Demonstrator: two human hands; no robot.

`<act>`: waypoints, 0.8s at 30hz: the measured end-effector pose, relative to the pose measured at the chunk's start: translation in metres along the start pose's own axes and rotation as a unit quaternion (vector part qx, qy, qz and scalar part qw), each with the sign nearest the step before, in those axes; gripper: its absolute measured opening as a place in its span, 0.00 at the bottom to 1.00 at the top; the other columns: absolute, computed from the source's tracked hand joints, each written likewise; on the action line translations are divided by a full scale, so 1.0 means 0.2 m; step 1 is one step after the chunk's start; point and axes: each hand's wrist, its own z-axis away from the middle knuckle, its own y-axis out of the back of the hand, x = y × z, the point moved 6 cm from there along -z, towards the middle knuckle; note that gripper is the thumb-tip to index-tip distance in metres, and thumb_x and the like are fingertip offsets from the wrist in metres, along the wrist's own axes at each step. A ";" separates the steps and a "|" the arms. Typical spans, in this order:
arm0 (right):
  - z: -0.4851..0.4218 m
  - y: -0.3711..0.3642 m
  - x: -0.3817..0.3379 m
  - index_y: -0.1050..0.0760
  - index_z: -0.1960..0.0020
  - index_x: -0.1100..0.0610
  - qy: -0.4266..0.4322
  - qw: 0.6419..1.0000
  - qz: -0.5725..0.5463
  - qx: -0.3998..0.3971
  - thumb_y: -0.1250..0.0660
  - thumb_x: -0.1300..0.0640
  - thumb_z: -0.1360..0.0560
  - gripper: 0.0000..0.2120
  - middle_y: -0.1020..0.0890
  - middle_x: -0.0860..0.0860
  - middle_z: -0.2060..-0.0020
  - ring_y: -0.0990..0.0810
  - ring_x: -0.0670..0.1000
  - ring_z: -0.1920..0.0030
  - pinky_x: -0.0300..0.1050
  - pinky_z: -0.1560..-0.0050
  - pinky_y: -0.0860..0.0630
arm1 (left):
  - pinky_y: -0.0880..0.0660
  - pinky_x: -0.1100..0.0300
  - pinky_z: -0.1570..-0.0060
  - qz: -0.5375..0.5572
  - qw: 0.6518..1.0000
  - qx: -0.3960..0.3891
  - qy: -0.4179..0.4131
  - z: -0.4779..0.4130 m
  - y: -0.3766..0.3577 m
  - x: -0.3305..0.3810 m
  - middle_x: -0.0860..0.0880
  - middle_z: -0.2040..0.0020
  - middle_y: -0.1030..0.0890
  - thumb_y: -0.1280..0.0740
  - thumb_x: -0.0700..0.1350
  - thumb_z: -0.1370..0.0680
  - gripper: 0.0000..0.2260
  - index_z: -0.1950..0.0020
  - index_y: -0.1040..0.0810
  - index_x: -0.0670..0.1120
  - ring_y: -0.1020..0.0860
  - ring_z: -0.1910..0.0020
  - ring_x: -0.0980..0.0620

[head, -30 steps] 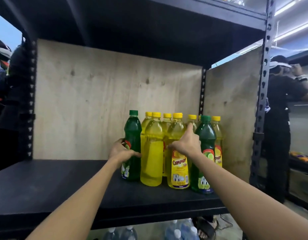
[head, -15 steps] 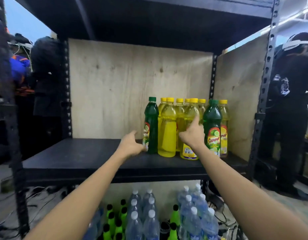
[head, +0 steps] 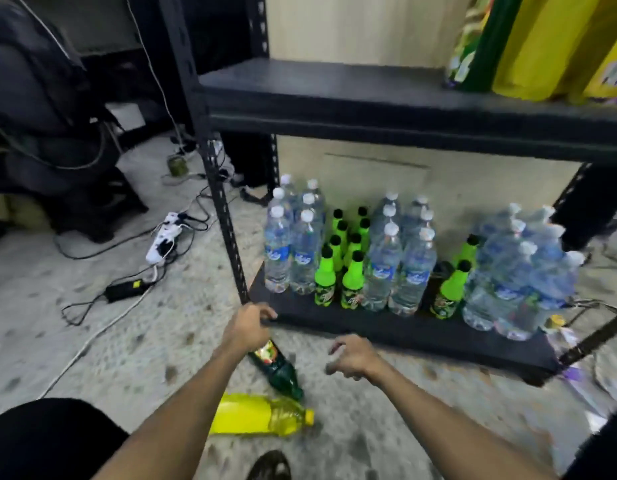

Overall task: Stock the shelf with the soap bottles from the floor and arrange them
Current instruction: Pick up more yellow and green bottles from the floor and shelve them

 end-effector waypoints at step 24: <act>-1.11 -0.64 0.09 0.33 0.29 0.50 0.019 0.967 0.250 -0.047 0.23 0.46 0.34 0.37 0.21 0.55 0.37 0.23 0.57 0.36 0.51 0.40 0.23 | 0.23 0.47 0.48 -0.342 0.870 -0.343 -0.091 -0.05 -0.88 -0.90 0.46 0.38 0.26 0.21 0.49 0.39 0.39 0.32 0.34 0.50 0.23 0.42 0.42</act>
